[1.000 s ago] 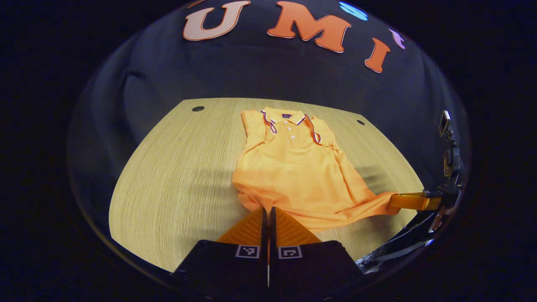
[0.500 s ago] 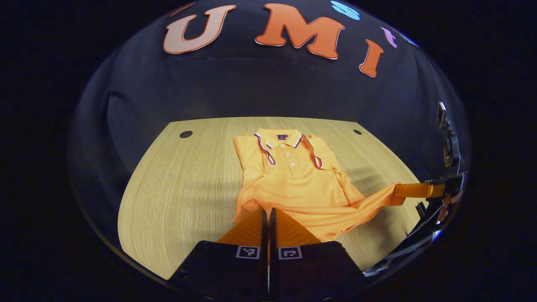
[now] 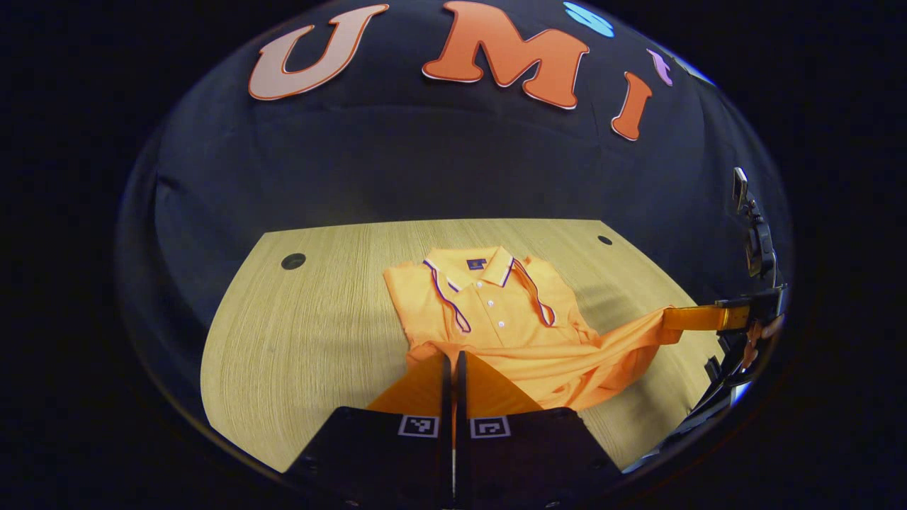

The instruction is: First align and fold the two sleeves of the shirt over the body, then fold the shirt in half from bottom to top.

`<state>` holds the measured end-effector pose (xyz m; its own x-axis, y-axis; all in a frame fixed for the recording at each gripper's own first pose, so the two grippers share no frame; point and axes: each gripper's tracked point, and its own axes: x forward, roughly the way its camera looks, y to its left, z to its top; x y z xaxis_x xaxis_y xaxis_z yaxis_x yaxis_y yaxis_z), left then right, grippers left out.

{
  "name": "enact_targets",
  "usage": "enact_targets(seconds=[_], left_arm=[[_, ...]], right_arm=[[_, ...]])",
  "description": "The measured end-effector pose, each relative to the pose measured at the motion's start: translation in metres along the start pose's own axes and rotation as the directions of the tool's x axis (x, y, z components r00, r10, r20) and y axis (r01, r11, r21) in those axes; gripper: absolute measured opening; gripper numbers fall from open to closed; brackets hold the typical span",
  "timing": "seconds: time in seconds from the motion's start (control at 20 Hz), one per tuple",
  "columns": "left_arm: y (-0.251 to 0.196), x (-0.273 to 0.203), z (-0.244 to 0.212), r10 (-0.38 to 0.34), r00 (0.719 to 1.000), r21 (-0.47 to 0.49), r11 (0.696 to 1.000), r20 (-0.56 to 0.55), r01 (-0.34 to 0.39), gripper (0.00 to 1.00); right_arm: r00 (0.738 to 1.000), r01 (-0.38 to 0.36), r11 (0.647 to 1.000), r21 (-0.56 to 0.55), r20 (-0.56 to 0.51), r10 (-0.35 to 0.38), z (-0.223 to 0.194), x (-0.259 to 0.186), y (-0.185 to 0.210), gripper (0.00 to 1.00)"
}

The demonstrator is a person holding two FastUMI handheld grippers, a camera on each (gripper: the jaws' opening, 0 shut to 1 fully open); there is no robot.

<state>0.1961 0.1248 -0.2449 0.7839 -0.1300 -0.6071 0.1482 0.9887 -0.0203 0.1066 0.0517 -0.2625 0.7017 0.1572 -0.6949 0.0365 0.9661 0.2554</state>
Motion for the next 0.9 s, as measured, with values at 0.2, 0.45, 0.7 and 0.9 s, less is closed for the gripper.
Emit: enact_targets(seconds=[0.2, 0.45, 0.7, 0.9], left_arm=[[0.012, 0.027, 0.030, -0.009, 1.000, -0.026, 1.000, 0.015, 0.010, 0.02], [0.025, 0.069, 0.049, -0.017, 1.000, -0.031, 0.999, 0.004, 0.017, 0.02], [0.041, 0.094, 0.066, -0.027, 1.000, -0.043, 0.999, -0.006, 0.027, 0.02], [0.053, 0.134, 0.082, -0.031, 0.999, -0.079, 0.996, -0.005, 0.031, 0.02]], right_arm=[[1.000, 0.012, 1.000, -0.010, 0.019, -0.012, 0.029, 0.023, 0.001, 0.01], [0.999, 0.031, 0.999, -0.024, 0.038, -0.030, 0.067, 0.046, 0.002, 0.01], [0.998, 0.049, 0.998, -0.029, 0.030, -0.048, 0.086, 0.086, -0.004, 0.01], [0.997, 0.062, 0.998, -0.013, 0.039, -0.061, 0.111, 0.115, -0.007, 0.01]])
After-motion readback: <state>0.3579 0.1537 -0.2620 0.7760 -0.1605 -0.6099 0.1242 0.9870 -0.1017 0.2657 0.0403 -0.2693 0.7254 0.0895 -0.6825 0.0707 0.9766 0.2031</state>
